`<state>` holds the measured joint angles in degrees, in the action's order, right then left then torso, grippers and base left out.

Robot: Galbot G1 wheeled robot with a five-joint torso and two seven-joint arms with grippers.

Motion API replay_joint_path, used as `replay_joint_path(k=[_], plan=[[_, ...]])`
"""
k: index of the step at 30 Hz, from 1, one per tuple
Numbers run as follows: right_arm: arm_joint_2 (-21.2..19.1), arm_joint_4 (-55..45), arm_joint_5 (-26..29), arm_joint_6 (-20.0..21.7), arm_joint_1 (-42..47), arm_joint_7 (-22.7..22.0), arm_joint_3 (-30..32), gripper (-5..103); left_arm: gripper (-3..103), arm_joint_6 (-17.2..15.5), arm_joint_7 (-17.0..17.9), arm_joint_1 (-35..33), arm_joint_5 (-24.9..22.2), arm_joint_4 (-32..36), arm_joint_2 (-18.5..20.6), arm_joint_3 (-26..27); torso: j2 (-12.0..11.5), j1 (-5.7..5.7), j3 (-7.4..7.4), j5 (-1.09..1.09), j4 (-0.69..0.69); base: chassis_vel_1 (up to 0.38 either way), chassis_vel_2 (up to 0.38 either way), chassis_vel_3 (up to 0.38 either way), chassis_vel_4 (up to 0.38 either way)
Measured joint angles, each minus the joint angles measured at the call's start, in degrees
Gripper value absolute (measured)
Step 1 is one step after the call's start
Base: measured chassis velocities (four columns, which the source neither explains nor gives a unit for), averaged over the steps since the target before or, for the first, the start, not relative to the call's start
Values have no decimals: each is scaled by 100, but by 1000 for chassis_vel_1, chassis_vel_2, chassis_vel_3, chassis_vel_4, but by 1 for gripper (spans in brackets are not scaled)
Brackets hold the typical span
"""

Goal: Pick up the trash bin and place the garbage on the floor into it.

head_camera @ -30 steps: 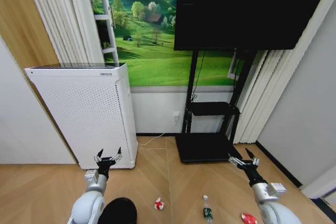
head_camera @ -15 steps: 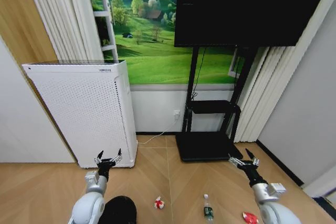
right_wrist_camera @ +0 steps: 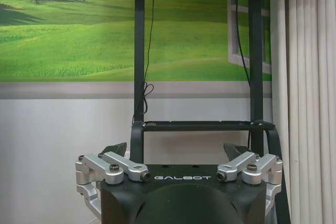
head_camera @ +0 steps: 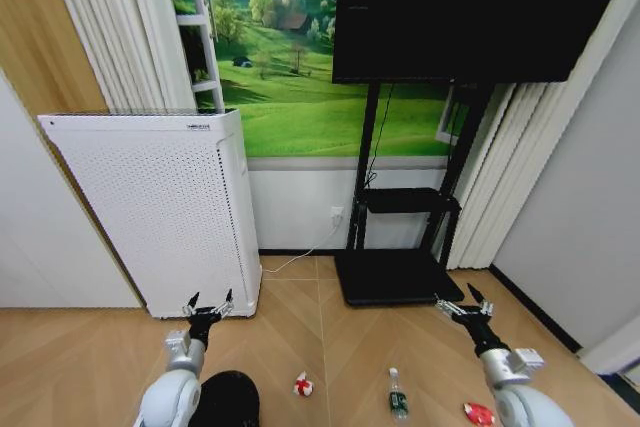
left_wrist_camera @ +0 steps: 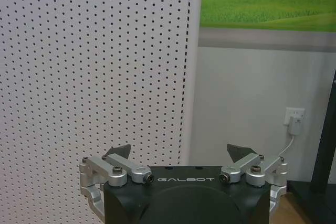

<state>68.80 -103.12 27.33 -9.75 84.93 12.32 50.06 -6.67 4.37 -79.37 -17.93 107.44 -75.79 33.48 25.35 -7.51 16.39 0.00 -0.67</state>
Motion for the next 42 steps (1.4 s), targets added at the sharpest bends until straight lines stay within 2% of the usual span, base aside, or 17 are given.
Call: replay_joint_path(k=[26,37,42], plan=[[13,52,-23,-8,-52,12,-26,100,100,-13,-17,29,81,19,-3,14,-621,203,-418,0,0,0,0,0,0],[16,58,-9,-4,-58,19,-28,100,100,-18,-33,34,93,15,-2,8,-767,248,-520,0,0,0,0,0,0],[4,96,-8,-2,-89,26,-48,100,100,-19,-36,77,108,-37,-15,-7,-987,311,-676,0,0,0,0,0,0]])
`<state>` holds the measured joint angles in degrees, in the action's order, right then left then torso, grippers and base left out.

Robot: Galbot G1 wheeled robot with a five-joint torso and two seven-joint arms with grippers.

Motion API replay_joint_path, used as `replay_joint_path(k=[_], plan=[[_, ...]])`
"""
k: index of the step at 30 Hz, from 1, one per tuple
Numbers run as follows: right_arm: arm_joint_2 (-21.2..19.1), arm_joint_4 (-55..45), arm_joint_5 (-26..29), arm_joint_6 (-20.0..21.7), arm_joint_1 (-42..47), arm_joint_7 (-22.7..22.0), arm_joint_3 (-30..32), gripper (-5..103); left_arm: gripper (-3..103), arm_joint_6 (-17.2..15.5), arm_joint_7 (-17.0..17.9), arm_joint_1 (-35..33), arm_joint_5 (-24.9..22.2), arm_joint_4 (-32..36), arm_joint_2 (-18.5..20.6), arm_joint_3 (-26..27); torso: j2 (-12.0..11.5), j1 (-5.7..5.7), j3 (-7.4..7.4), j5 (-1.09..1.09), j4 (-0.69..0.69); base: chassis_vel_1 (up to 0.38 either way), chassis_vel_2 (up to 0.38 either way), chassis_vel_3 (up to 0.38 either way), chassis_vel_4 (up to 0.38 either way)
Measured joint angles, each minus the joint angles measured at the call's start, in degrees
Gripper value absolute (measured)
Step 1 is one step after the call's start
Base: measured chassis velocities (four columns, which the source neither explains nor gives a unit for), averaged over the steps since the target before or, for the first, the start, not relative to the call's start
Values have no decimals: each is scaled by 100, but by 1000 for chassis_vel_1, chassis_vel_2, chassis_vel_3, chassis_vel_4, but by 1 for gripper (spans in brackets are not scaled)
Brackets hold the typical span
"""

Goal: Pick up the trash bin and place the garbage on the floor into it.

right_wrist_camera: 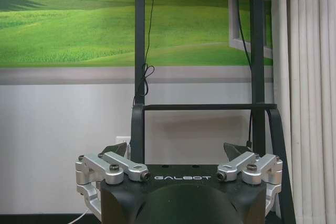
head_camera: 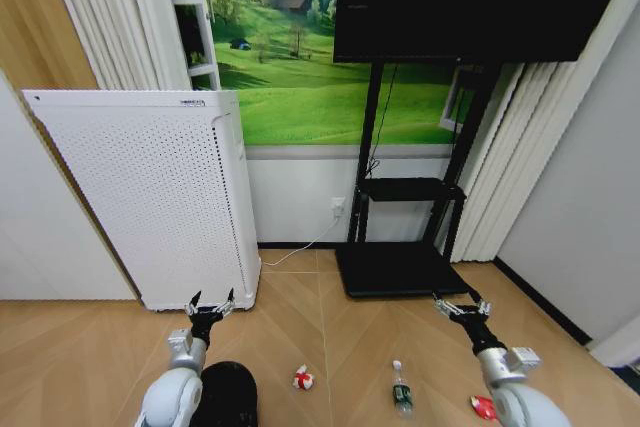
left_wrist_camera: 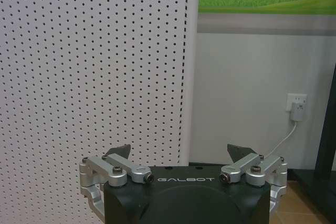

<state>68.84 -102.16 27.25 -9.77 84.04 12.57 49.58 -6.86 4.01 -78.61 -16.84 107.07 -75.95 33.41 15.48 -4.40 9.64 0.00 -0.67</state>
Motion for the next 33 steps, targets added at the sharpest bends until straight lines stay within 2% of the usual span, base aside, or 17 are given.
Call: replay_joint_path(k=[15,18,28,29,30,31,33], plan=[[8,54,-1,-9,-1,13,-8,100,100,-3,-3,22,15,-48,8,-23,-326,95,-231,0,0,0,0,0,0],[8,66,2,-16,-9,13,-28,100,100,109,-19,23,73,-94,6,-30,-394,101,-292,0,0,0,0,0,0],[14,78,2,-28,-9,12,-53,100,100,153,1,-11,240,-80,8,-32,-408,101,-309,0,0,0,0,0,0],[10,78,4,-30,-4,11,-53,100,100,131,44,-40,287,-19,27,-32,-405,99,-307,-1,0,0,0,0,0],[-4,73,11,-32,12,10,-45,100,100,-78,219,-137,260,170,94,-57,-400,98,-304,0,-1,0,0,0,0],[-4,73,11,-32,12,10,-45,100,100,-78,219,-137,260,170,94,-57,-400,98,-304,0,-1,0,0,0,0],[-25,75,23,-33,19,9,-23,100,100,-558,636,-362,53,570,236,-145,-394,96,-299,-1,0,0,0,0,0]])
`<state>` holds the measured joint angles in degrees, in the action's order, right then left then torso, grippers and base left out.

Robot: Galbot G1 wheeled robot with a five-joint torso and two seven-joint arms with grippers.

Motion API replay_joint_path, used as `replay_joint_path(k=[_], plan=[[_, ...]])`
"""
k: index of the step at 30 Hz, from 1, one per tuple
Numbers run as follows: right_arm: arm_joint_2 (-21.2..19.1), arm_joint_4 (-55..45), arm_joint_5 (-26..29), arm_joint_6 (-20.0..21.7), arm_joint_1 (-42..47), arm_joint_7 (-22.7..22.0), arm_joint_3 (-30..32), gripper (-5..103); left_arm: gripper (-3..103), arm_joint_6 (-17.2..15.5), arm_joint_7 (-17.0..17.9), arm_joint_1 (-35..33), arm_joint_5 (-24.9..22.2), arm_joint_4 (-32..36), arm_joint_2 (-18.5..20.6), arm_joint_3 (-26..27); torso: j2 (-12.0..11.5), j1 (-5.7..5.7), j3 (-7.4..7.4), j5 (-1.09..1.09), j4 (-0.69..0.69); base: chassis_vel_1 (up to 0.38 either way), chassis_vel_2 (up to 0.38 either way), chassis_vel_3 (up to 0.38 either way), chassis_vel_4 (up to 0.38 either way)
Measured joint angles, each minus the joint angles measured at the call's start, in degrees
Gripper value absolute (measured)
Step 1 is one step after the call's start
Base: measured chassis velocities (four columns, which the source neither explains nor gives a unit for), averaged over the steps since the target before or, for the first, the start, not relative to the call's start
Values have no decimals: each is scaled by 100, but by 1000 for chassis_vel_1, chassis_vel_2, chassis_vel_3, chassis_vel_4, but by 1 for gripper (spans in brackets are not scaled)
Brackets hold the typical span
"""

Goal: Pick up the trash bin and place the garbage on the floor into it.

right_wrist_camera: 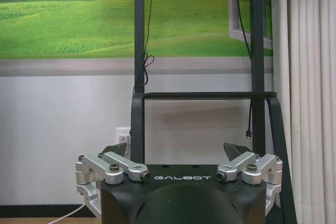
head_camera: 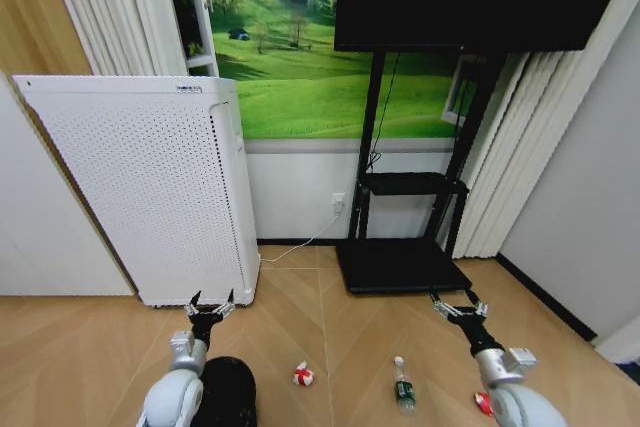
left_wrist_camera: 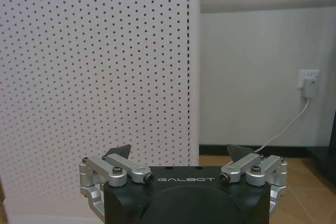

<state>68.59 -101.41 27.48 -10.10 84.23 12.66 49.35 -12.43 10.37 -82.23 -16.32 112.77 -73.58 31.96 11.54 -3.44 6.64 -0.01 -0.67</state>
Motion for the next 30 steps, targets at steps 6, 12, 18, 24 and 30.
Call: replay_joint_path(k=[6,12,18,24,30], plan=[[-4,25,57,-19,-23,-7,30,100,100,-790,782,-671,-729,1052,468,222,14,-4,8,0,0,0,0,0,0],[-56,109,110,-108,-30,-4,66,100,100,-766,881,-2107,-691,1825,1087,1062,26,-7,17,2,1,0,0,0,0],[-159,102,215,-112,-59,-4,91,100,101,-452,692,-2783,-131,1547,1116,1277,32,-9,22,0,2,0,0,0,0],[-271,109,318,-130,-80,-2,128,100,99,-246,609,-2997,130,1010,1017,1295,37,-10,26,0,0,0,0,0,0],[-287,124,339,-136,-91,0,131,100,99,-231,601,-2996,181,758,945,1225,40,-11,28,0,0,0,0,0,0]])
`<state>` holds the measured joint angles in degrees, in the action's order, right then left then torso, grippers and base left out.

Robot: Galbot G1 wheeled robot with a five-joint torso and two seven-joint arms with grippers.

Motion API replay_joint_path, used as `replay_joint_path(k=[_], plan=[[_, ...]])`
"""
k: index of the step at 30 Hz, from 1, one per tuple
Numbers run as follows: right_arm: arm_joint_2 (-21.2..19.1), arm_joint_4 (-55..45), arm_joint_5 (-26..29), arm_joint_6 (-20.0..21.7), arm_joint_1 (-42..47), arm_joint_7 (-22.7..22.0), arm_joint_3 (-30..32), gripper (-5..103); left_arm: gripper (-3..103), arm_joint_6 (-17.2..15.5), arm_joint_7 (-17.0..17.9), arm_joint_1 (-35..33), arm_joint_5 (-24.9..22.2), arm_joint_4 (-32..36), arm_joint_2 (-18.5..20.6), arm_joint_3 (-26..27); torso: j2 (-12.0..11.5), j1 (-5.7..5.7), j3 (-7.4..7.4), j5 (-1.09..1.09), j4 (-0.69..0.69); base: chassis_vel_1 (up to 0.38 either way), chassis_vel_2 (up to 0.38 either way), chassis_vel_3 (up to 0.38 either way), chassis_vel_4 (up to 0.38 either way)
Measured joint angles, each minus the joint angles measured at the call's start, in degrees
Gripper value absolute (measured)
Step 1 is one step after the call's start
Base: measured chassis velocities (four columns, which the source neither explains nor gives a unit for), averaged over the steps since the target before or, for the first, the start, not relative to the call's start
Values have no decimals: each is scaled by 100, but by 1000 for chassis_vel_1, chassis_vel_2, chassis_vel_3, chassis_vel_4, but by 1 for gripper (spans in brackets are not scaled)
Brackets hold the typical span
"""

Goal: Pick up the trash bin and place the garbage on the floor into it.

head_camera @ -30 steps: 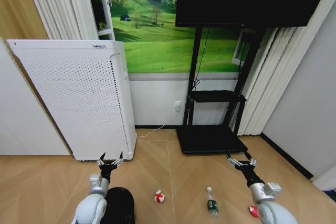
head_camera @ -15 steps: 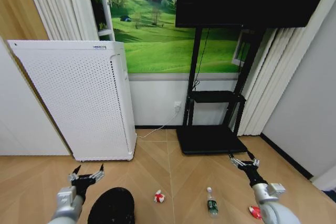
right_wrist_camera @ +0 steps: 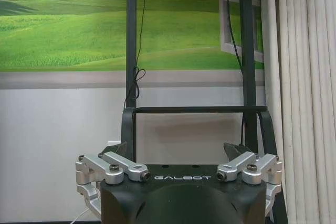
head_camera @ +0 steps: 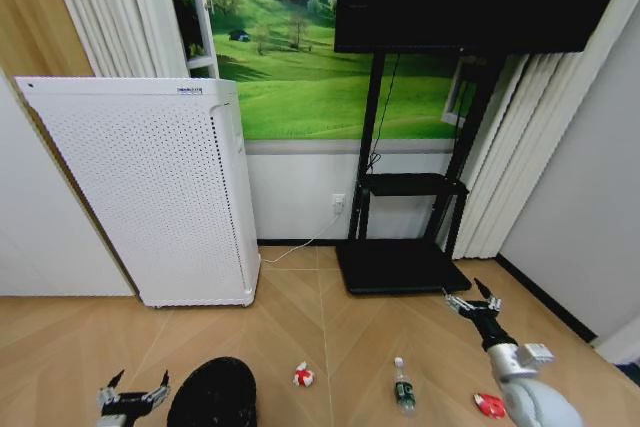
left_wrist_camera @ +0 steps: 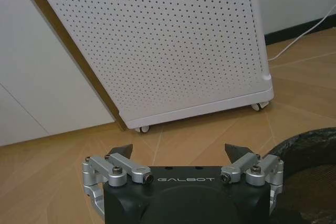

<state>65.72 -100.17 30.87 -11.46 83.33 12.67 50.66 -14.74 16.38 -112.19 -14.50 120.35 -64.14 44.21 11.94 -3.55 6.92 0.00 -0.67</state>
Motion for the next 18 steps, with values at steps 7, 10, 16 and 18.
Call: replay_joint_path(k=[7,10,16,18], plan=[[66,24,-6,-10,-15,21,-35,100,99,-171,18,82,22,-229,-177,-193,4,-1,3,1,1,0,0,0,0],[134,41,-50,-28,-15,39,-74,100,99,-245,8,301,-102,-433,-208,-337,5,-2,4,1,-1,0,0,0,0],[194,41,-97,-28,-16,54,-96,100,99,-164,-174,556,-252,-674,-185,-506,8,-3,6,0,0,0,0,0,0],[198,41,-109,-28,-16,55,-100,100,100,-154,-197,620,-312,-715,-189,-574,8,-2,6,1,-1,0,0,0,0]])
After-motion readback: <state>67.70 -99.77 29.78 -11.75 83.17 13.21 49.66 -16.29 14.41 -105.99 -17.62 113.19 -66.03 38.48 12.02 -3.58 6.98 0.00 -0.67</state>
